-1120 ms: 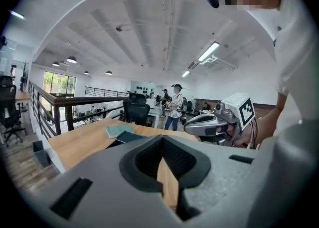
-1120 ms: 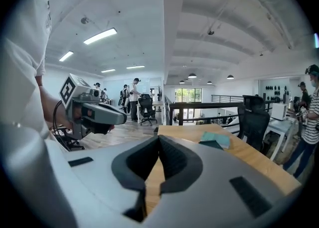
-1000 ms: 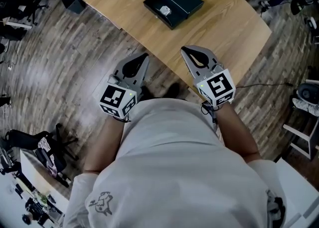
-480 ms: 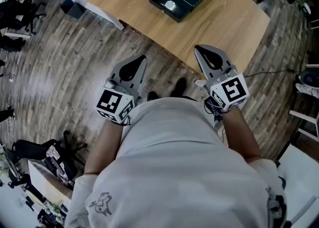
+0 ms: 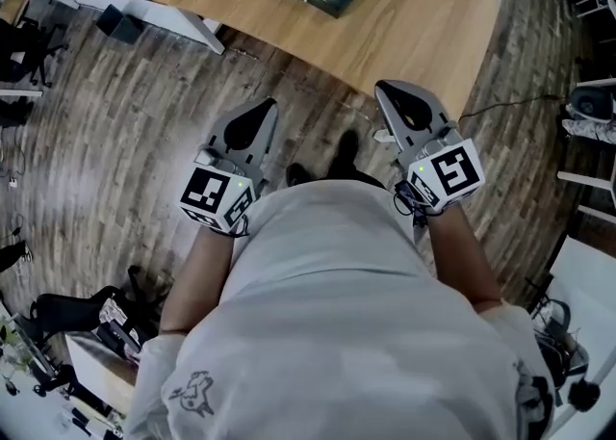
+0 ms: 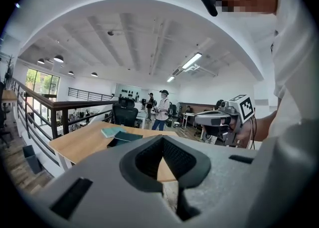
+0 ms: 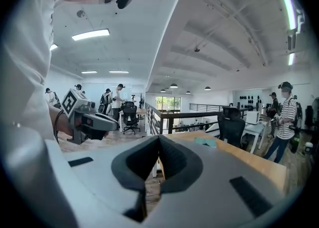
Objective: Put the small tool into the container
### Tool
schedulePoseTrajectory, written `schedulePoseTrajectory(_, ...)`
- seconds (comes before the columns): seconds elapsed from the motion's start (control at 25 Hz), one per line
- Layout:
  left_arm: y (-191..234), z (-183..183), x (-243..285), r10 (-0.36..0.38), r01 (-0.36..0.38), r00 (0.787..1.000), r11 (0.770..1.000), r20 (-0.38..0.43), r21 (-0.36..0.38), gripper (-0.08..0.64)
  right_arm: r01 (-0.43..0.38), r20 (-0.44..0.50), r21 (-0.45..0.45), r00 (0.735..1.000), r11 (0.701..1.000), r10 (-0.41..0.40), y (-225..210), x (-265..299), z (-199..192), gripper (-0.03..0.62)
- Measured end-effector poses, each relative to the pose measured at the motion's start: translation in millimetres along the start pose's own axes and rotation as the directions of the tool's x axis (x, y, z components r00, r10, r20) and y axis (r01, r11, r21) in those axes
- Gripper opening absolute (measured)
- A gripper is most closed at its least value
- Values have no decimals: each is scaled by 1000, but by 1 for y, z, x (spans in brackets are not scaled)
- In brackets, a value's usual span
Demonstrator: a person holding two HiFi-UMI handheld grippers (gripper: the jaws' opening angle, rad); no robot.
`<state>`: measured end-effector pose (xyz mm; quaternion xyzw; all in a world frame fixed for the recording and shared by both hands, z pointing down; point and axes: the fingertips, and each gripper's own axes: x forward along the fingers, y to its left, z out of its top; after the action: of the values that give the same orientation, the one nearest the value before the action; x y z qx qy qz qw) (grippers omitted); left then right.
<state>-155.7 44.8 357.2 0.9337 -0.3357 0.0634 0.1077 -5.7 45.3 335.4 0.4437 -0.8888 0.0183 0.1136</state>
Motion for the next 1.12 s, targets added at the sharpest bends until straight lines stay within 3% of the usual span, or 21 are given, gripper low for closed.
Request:
schedulePoseTrajectory(0.44,-16,-3,-10,1,-1,1000,1000,1,8,5,-1,-2,11,1000,1000,1,13,-31,-3,6)
schedulePoseTrajectory(0.64,-30,-1,3,43,-43,999,999,12,-2,5,-37,6,5,999,999,37,-3,-49,-5,6)
schedulePoseTrajectory(1.12,-107,0,52,74,-74,997,997,13,-9,5,-107,6,-9,994,994,107,-55,-120,-15,6)
